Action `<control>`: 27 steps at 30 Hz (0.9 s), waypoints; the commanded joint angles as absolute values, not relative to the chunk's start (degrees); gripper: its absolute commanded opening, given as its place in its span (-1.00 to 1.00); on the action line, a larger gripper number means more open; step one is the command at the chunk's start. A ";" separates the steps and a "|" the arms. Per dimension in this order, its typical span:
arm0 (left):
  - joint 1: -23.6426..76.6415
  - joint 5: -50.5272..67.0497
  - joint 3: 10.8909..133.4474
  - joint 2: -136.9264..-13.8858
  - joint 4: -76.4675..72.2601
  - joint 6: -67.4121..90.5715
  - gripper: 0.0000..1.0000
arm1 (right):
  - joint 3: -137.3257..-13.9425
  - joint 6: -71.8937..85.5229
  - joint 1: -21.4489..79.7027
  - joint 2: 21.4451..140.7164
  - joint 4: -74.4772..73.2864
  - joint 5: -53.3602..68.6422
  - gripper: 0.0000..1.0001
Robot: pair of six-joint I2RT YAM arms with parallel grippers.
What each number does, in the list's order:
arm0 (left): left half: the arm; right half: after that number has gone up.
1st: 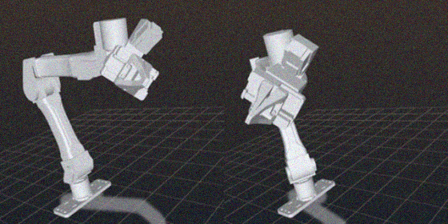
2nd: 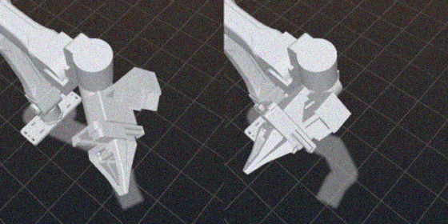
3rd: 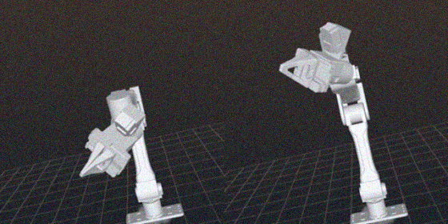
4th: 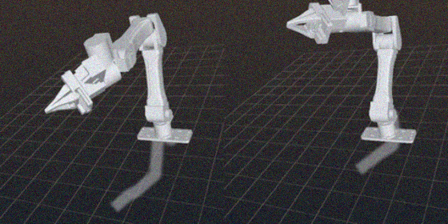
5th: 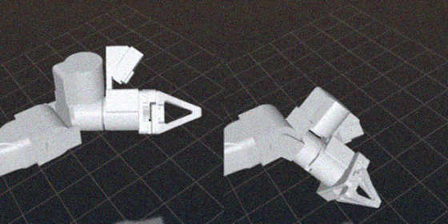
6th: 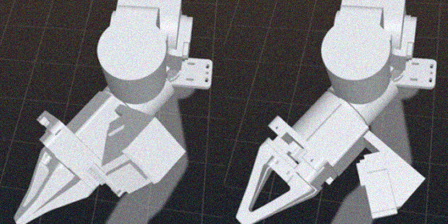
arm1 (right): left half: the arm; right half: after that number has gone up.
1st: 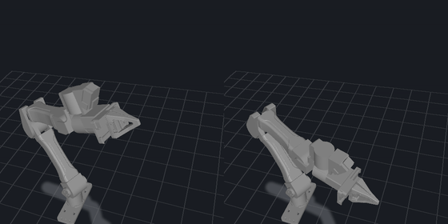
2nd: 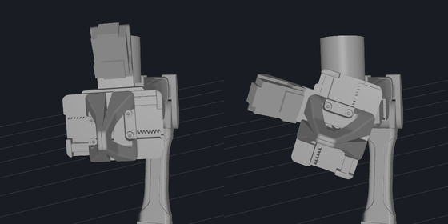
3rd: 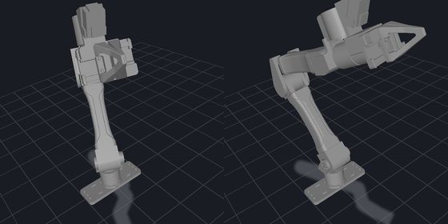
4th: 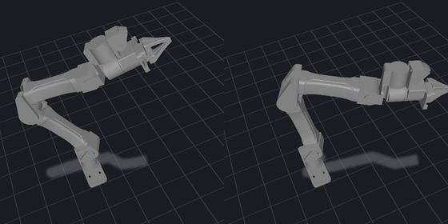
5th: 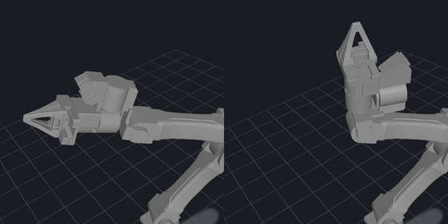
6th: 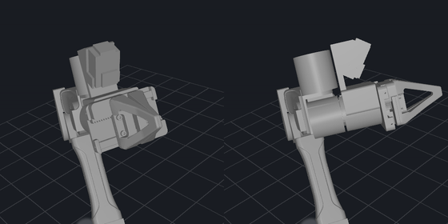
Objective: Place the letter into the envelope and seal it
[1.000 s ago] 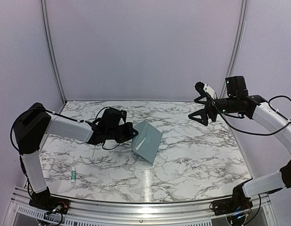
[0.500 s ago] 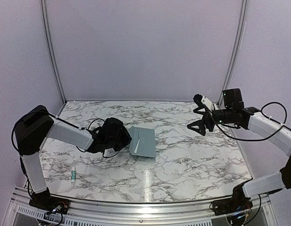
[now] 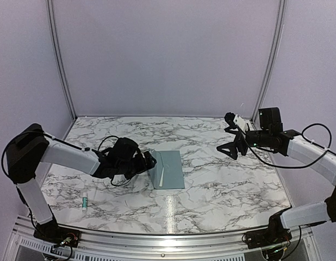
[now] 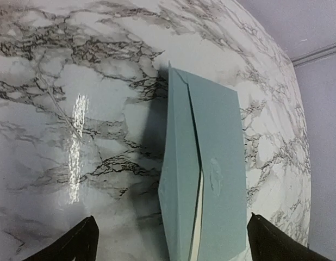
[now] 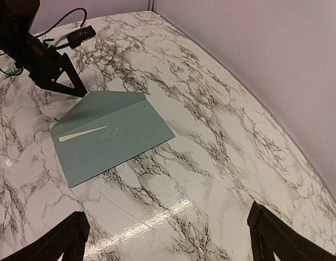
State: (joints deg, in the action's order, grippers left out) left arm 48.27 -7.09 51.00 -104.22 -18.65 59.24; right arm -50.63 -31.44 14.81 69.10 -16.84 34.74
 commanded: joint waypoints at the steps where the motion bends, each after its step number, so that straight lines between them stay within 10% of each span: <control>1: 47.27 -6.32 51.57 -93.38 -7.38 42.66 0.98 | -50.25 -30.53 14.41 68.23 -14.05 33.32 0.97; 22: 37.79 -42.27 55.55 -70.41 26.67 30.93 0.98 | -55.06 -28.20 13.44 71.31 -17.46 24.96 0.97; 27: 37.71 -33.08 56.62 -66.84 28.87 28.00 0.47 | -58.11 -27.72 12.31 74.86 -25.50 27.21 0.97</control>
